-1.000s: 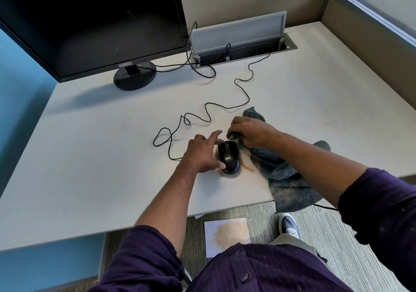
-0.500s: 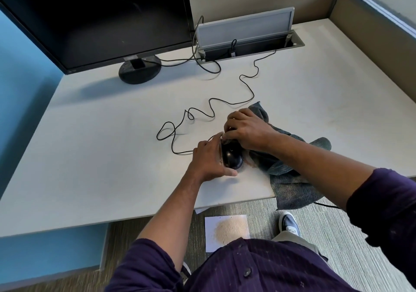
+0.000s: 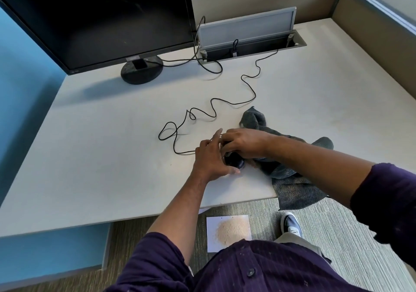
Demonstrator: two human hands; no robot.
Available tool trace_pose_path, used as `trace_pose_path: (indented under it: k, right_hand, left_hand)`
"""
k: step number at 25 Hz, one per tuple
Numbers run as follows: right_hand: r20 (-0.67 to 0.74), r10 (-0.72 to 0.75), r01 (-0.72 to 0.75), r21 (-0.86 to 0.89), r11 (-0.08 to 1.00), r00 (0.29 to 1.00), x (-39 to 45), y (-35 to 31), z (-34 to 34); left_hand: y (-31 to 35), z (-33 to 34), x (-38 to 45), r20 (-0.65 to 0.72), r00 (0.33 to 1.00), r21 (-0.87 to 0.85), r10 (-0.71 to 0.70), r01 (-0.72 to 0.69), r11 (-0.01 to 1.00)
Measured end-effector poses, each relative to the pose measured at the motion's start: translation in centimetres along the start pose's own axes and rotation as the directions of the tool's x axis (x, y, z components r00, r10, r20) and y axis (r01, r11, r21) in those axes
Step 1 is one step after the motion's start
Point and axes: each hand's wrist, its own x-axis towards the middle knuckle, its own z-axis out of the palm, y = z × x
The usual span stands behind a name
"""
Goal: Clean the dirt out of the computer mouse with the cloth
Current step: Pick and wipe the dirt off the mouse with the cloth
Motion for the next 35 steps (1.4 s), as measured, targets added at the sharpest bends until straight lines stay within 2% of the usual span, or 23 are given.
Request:
trace_pose_path:
  k: [3,7,13,19,21,24,28,32,35]
  right_hand:
    - [-0.008,-0.009,0.008,-0.069,0.998,1.000,0.8,-0.8,0.9]
    - [-0.108,0.171,-0.180,-0.079,0.981,0.979,0.7,-0.4,0.6]
    - [0.041,0.022,-0.021,-0.022,1.000,0.999,0.0,-0.3,0.2]
    - [0.167,-0.162,0.155,0.052,0.986,0.973,0.8,-0.9,-0.2]
    - [0.135,-0.123,0.125,-0.005,0.992,0.983,0.9,-0.8,-0.6]
    - [0.000,0.006,-0.006,-0.051,0.999,1.000,0.7,-0.5,-0.7]
    - [-0.053,0.136,-0.140,-0.069,0.988,0.989,-1.0,0.3,-1.3]
    - [-0.125,0.217,-0.224,-0.046,0.973,0.968,-2.4,0.6,-1.2]
    - [-0.182,0.214,-0.221,-0.017,0.975,0.960,-3.3,0.1,-0.8]
  left_hand:
    - [-0.3,0.1,0.1,-0.014,1.000,-0.033,-0.022,0.022,0.999]
    - [-0.3,0.1,0.1,-0.018,0.999,-0.057,-0.046,0.045,0.997]
    - [-0.6,0.3,0.3,-0.022,0.999,-0.050,-0.029,0.028,0.998]
    - [-0.9,0.3,0.1,-0.034,0.999,-0.061,0.000,-0.002,0.998]
    - [-0.8,0.2,0.1,-0.026,1.000,-0.062,0.005,-0.007,0.998]
    - [-0.6,0.1,0.2,-0.025,1.000,-0.025,0.014,-0.015,1.000]
    - [-0.5,-0.3,0.5,0.002,0.999,0.014,0.033,-0.033,0.999]
    - [-0.9,-1.2,0.6,0.059,0.998,-0.036,0.038,-0.035,0.999]
    - [-0.8,-1.9,1.2,0.015,1.000,-0.147,0.002,0.000,0.989]
